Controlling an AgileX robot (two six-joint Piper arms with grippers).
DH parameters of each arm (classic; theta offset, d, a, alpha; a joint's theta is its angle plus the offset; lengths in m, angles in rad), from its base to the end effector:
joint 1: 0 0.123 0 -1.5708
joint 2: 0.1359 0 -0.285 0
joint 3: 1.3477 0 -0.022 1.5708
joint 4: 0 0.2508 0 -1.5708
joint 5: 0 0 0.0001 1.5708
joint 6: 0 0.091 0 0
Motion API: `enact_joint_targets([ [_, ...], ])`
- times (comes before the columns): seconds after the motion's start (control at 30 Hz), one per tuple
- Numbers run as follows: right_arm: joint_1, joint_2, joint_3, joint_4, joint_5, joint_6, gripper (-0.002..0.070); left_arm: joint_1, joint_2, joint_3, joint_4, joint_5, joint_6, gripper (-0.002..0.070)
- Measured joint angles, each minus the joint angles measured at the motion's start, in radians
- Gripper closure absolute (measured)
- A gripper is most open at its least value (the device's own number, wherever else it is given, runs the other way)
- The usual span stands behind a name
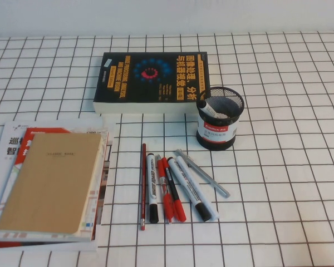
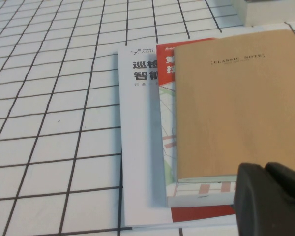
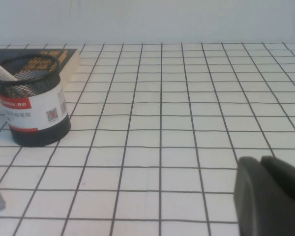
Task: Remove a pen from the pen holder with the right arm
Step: 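Take a marker out of the pen holder and lay it on the table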
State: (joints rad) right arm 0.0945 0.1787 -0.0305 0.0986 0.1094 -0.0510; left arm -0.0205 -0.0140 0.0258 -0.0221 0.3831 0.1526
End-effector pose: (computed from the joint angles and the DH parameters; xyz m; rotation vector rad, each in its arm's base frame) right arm 0.0699 0.0076 0.2024 -0.0492 1.7413 0.1132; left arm 0.0522 -0.0018 0.1708 0.1489 1.8731 0.0689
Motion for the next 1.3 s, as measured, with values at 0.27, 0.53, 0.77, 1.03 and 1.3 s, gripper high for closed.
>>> enact_joint_targets([
  [0.27,-0.004,-0.179,0.054,0.033,0.095,0.0,0.0692,0.0,0.0,0.0,0.0,0.0,0.0,0.0679],
  [0.53,-0.004,-0.186,0.057,-0.016,0.236,-0.002,0.0692,0.0,0.0,0.0,0.0,0.0,0.0,0.0679],
  [0.77,-0.004,-0.186,0.057,-0.022,0.246,-0.002,0.0692,0.0,0.0,0.0,0.0,0.0,0.0,0.0679],
  [1.03,-0.004,-0.186,0.057,-0.022,0.246,-0.002,0.0692,0.0,0.0,0.0,0.0,0.0,0.0,0.0679],
  [1.3,-0.004,-0.186,0.057,-0.022,0.246,-0.002,0.0692,0.0,0.0,0.0,0.0,0.0,0.0,0.0679],
])
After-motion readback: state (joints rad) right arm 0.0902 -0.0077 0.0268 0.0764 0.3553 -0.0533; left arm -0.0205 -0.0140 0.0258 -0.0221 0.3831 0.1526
